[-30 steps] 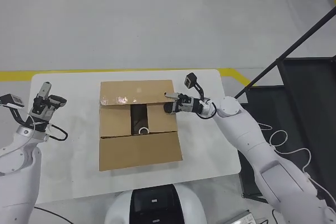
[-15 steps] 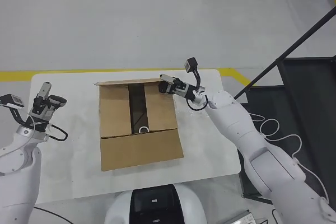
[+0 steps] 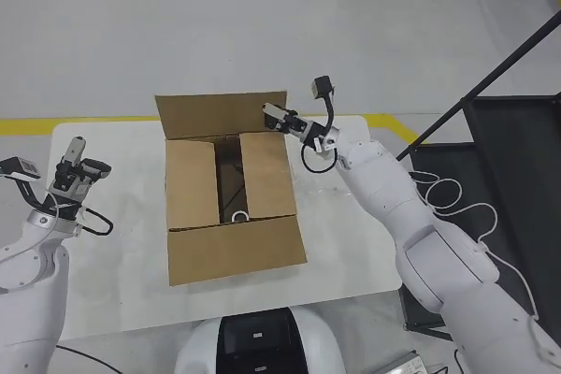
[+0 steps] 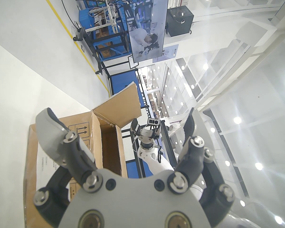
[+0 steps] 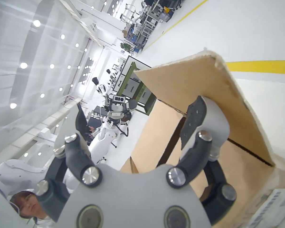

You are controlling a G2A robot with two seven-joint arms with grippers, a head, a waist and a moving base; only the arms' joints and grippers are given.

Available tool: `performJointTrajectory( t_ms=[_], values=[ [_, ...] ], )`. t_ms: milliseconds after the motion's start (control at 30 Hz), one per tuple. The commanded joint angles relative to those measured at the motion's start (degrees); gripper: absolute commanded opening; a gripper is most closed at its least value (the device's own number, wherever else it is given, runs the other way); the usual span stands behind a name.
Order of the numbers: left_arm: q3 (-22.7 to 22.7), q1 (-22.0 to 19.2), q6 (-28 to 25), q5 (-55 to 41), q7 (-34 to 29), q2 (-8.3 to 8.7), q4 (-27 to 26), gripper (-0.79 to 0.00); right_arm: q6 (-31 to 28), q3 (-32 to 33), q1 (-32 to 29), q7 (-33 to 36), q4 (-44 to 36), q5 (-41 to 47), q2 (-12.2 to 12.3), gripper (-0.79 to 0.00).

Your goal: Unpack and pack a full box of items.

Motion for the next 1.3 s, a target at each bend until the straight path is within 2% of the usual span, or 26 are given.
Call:
performJointTrajectory(
  t_ms=[0,167,467,633,933,1133,1267],
  values=[
    [0.0,0.0,0.0,0.0,0.0,0.0,0.0,0.0,-0.64,-1.07,0.96,-2.8,1.1,-4.2,-0.54,0.0],
    [0.0,0.0,0.0,0.0,0.0,0.0,0.0,0.0,-0.94,-3.82,2.81,-11.92,3.63,-14.72,-2.05,0.0],
    [0.0,0.0,0.0,0.0,0.0,0.0,0.0,0.0,2.69,-7.75,4.62,-29.45,6.76,-31.42,-4.02,0.0],
    [0.0,0.0,0.0,0.0,0.0,0.0,0.0,0.0,6.1,-9.42,4.7,-34.54,7.64,-38.13,-4.75,0.0],
    [0.0,0.0,0.0,0.0,0.0,0.0,0.0,0.0,7.82,-9.38,4.48,-31.4,8.96,-39.77,-5.83,0.0],
    [0.0,0.0,0.0,0.0,0.0,0.0,0.0,0.0,6.35,-7.69,5.69,-26.08,10.03,-37.08,-5.72,0.0],
    [0.0,0.0,0.0,0.0,0.0,0.0,0.0,0.0,6.47,-6.1,6.23,-18.27,10.14,-33.43,-5.57,0.0]
  ],
)
